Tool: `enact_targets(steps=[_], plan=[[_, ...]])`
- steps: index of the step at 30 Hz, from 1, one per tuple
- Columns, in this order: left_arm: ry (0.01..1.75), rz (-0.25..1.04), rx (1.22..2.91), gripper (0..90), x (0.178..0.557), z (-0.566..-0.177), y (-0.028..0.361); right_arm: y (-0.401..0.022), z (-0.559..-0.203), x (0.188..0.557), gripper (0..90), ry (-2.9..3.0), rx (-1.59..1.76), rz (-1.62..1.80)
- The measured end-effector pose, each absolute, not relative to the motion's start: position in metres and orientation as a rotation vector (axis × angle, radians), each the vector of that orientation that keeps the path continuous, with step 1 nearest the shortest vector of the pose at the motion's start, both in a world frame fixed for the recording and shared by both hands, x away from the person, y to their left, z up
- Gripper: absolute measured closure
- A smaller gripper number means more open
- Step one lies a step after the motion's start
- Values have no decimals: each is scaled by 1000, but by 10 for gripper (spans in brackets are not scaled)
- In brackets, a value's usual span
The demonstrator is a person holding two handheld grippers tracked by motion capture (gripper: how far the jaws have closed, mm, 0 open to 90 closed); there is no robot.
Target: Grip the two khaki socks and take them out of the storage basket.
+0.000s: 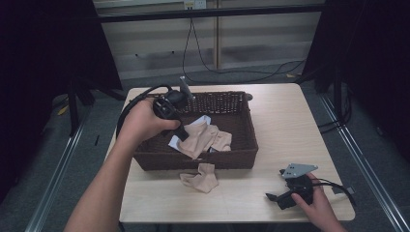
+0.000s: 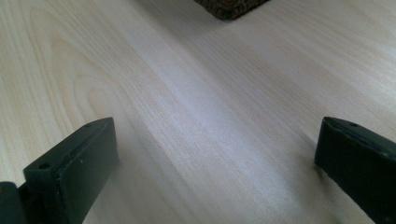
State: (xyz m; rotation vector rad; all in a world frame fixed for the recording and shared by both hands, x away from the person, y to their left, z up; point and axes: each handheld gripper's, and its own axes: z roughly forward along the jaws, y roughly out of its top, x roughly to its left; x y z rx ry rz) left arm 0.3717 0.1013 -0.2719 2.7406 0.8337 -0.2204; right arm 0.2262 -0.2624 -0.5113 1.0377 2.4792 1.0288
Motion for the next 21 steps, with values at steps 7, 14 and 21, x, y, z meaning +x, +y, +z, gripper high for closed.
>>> enact_targets(steps=[7,14,21], plan=[[801,-225,2733,842,361,-283,102,-262,-511,226,0,2479,1040,1029],[780,-228,2750,834,352,-296,97,-262,-511,226,0,2478,1036,1029],[756,-233,2760,829,343,-312,92,-262,-511,226,0,2479,1037,1029]])
